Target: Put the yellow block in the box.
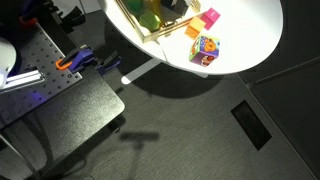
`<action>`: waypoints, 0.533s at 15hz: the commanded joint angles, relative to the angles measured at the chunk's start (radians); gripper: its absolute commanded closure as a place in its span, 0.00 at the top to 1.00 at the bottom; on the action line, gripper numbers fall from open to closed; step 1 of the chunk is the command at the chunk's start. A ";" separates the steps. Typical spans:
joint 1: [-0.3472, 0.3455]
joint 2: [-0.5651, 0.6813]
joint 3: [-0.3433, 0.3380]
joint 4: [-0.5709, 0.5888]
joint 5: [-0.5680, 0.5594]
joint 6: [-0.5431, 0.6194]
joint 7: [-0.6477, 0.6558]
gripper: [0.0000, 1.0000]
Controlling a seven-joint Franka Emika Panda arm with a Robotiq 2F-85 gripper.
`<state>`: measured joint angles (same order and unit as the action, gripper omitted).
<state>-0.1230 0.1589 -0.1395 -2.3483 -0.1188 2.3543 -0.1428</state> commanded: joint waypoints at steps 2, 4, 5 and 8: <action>-0.014 -0.093 -0.004 -0.021 -0.032 -0.130 -0.051 1.00; -0.018 -0.124 -0.004 -0.024 -0.018 -0.164 -0.075 1.00; -0.021 -0.140 -0.004 -0.032 -0.005 -0.154 -0.081 1.00; -0.025 -0.187 -0.008 -0.057 0.026 -0.111 -0.109 1.00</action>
<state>-0.1363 0.0438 -0.1437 -2.3603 -0.1240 2.2157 -0.2053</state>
